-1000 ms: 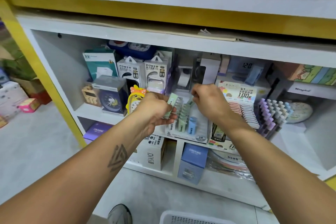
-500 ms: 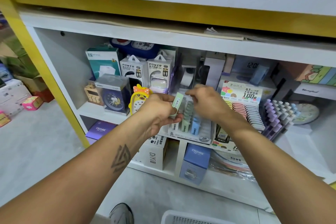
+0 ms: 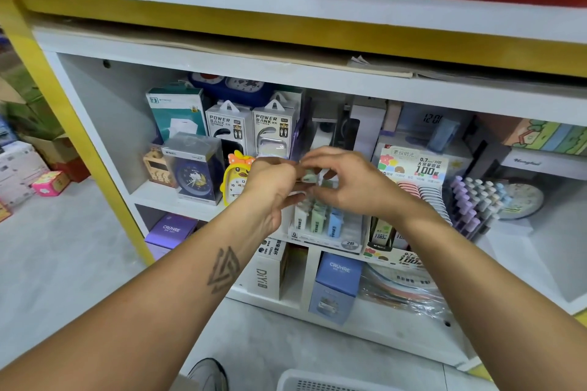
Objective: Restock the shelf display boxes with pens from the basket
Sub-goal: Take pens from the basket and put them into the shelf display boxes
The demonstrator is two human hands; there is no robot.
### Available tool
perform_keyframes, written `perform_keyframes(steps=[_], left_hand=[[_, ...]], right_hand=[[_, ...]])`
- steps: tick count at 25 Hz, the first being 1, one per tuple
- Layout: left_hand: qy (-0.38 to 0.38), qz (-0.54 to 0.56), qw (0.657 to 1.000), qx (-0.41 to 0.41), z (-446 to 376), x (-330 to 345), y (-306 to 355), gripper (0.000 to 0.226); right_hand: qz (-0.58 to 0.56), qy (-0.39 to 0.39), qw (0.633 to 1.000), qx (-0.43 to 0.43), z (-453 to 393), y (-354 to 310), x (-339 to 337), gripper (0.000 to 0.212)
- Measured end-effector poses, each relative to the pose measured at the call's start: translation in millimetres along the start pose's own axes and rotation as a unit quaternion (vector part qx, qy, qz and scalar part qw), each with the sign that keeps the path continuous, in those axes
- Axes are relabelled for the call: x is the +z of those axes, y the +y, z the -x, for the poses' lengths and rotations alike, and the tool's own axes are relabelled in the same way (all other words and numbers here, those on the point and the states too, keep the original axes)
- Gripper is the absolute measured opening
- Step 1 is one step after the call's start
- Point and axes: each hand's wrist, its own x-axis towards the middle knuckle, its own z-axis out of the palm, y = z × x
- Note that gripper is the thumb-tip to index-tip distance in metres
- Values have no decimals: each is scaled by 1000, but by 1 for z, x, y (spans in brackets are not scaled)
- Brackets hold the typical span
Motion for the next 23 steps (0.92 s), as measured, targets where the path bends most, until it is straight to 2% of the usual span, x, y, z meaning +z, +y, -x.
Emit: perform_keyframes(steps=[3, 4, 6, 8, 10, 12, 14, 17, 21, 23], left_hand=[[-7, -50, 999, 21, -4, 6, -3, 17], [-15, -86, 996, 36, -5, 9, -5, 19], [-40, -239, 966, 92, -6, 11, -12, 27], [-81, -430, 887, 148, -4, 12, -21, 38], [-115, -560, 797, 196, -2, 11, -30, 42], [-151, -627, 727, 236, -2, 9, -39, 42], [-179, -661, 687, 244, -5, 7, -46, 49], [-191, -685, 661, 238, -7, 5, -50, 57], [-197, -698, 645, 239, -8, 7, -49, 57], [-198, -701, 643, 237, -8, 8, -49, 58]], right_hand=[[5, 68, 996, 50, -1, 8, -3, 16], [20, 104, 993, 60, -2, 12, -4, 16], [64, 166, 980, 88, -4, 22, -6, 15], [112, 201, 966, 121, -4, 31, -6, 11], [153, 205, 957, 137, -4, 38, -3, 19], [177, 196, 955, 136, -7, 42, 3, 14], [197, 166, 955, 147, -13, 44, 9, 13], [198, 104, 959, 172, -20, 45, 18, 18], [192, 18, 963, 188, -26, 44, 23, 28], [190, 7, 964, 185, -27, 44, 22, 28]])
